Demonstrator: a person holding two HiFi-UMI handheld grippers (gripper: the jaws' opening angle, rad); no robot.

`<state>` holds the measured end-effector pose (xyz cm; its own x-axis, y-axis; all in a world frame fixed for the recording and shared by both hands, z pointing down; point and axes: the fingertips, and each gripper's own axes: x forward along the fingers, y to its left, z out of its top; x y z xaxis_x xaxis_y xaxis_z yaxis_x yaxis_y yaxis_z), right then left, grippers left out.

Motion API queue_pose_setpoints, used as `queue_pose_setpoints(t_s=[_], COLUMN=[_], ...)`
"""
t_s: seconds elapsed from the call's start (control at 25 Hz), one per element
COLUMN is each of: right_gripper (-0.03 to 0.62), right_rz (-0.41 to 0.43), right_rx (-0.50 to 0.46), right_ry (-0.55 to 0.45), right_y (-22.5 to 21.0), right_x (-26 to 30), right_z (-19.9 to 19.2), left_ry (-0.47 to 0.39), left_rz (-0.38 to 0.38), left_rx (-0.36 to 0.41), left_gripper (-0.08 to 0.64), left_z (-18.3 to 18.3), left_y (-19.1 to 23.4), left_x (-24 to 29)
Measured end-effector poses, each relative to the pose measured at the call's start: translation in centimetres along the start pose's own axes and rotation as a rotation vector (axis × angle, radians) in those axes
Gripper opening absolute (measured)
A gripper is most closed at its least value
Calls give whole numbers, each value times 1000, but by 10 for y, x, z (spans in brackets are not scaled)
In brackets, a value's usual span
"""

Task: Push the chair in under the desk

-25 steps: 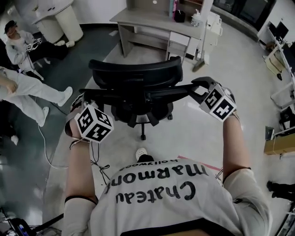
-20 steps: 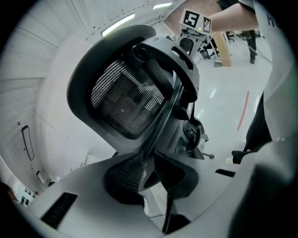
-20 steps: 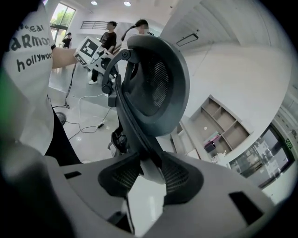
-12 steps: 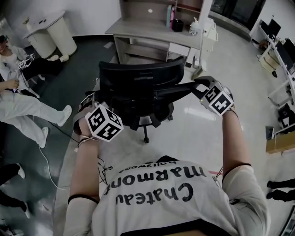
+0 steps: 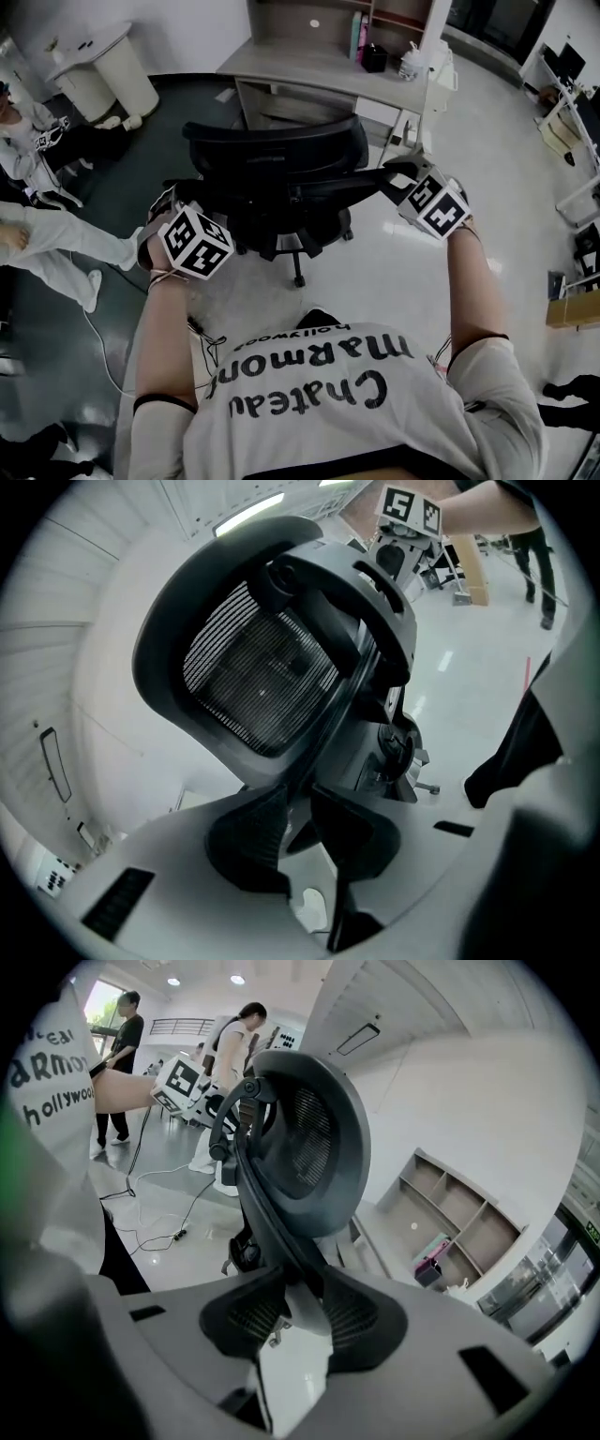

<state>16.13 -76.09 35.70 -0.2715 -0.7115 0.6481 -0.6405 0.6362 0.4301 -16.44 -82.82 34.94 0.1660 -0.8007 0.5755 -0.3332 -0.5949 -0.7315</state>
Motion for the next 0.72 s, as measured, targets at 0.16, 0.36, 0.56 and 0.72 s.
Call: queue_pose_setpoints(t_s=[0.16,0.36,0.56,0.72], right_gripper=[127,114,104,104], right_rz=[33,72,78,121], right_rx=[2,3,-44,-55], right_ry=[-40,-71,-39,-24], right_y=[-18,-49,-60,-58], right_x=[22,62,84,99], right_z=[15,42,56,73], left_ry=[39,63,42,13], left_rz=[-5,19,24,32], left_rx=[-16,-57,-97,-142], left_gripper=[83,83,83,83], left_z=[0,-5,-8,-18], left_y=[26,68,95,120], left_x=[27,74,104,125])
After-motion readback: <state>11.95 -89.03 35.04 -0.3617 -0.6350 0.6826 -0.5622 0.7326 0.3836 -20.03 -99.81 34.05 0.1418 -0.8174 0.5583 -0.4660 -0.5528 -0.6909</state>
